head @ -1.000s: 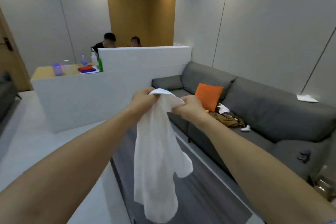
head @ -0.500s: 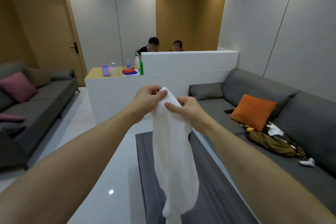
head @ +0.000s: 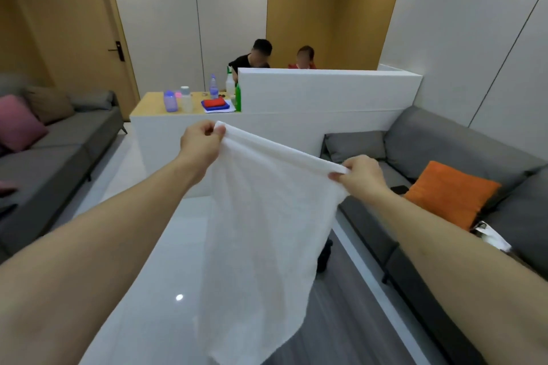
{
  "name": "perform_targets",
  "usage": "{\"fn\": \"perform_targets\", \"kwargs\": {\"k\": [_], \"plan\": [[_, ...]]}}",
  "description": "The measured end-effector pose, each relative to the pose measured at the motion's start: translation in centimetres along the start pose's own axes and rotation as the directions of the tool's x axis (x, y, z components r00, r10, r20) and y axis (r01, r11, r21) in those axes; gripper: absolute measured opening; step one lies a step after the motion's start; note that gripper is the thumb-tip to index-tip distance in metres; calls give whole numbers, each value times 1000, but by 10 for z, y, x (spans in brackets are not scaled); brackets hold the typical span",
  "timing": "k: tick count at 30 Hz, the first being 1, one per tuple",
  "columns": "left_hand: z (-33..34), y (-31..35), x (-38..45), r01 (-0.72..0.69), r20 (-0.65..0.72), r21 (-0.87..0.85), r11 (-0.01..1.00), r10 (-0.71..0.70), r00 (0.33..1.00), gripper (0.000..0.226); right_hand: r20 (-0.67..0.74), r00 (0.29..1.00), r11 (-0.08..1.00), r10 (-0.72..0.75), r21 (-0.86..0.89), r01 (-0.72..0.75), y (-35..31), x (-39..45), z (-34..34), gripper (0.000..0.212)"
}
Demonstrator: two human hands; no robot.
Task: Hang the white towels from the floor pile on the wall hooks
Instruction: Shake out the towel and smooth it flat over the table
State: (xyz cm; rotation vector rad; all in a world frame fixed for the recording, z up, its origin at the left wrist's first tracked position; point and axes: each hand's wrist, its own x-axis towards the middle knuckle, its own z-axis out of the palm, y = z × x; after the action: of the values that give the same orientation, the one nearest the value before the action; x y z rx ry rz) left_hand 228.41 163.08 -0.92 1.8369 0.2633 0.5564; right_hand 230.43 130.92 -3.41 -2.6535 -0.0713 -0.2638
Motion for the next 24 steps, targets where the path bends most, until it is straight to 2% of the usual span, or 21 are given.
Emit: {"fn": "perform_targets", "kwargs": {"k": [6, 9, 12, 16, 19, 24], "plan": [[-1, 18, 53, -52, -70, 75, 996, 57, 996, 20, -157, 988, 1000, -16, 3, 17, -3, 56, -27, 22], [3, 31, 50, -89, -92, 65, 994, 94, 991, 19, -200, 979, 999, -44, 9, 47, -1, 60, -36, 29], [3, 25, 28, -68, -106, 76, 995, 76, 992, 22, -197, 978, 997, -69, 29, 76, 12, 48, -40, 28], [4, 1, -32, -15, -116, 109, 994, 27, 993, 16, -108, 990, 995, -93, 28, 97, 49, 5, -35, 30], [16, -22, -103, 43, -117, 133, 990, -27, 993, 19, 8, 996, 996, -86, -15, 86, 90, -39, -22, 24], [39, -67, -235, 227, -106, 164, 960, -212, 972, 18, 178, 983, 998, -47, -35, 54, 164, -125, 4, 14]]}}
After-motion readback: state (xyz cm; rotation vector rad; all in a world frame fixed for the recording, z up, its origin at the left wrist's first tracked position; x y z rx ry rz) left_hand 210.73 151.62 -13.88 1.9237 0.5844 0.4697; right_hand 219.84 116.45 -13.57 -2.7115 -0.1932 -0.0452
